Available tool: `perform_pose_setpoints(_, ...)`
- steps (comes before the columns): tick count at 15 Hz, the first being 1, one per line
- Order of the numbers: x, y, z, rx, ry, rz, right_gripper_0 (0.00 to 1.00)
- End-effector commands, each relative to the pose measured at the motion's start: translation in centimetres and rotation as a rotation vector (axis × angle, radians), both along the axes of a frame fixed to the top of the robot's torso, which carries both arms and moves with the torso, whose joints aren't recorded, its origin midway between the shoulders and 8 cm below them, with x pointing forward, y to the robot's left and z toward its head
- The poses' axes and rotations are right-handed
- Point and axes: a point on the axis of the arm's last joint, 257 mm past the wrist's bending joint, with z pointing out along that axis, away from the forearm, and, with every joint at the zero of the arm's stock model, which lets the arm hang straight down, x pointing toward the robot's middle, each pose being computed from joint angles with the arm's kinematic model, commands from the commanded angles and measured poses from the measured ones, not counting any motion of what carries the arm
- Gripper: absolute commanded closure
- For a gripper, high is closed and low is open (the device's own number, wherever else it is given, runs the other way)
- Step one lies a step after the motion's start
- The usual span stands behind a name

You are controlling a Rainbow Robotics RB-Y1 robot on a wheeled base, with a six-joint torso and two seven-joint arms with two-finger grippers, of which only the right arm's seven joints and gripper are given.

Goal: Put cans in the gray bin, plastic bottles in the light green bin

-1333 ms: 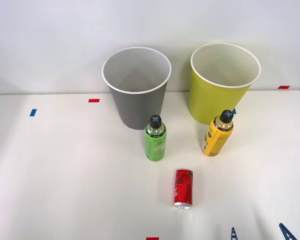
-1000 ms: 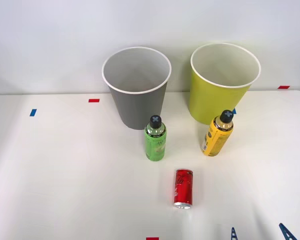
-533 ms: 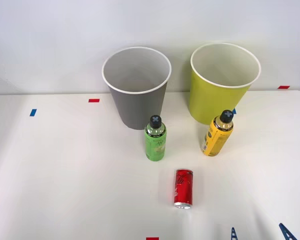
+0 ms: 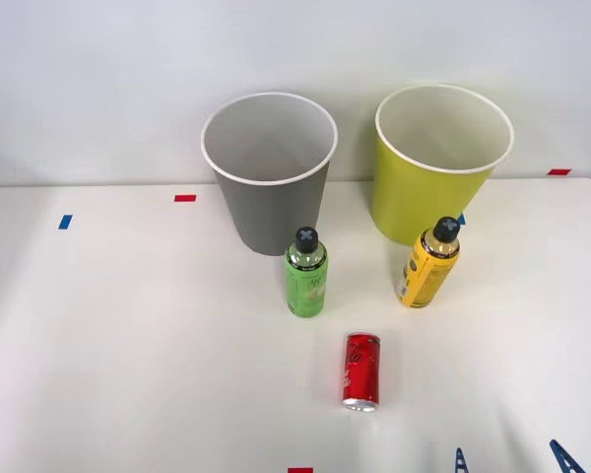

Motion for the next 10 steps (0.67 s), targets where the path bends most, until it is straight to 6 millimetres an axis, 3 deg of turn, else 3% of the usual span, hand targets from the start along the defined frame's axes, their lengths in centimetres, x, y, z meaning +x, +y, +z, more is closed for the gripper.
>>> perform_pose_setpoints(1, 0.00, 0.00, 0.00, 0.000, 0.000, 0.000, 0.00)
perform_pose_setpoints(10, 0.00, 0.00, 0.00, 0.000, 0.000, 0.000, 0.00)
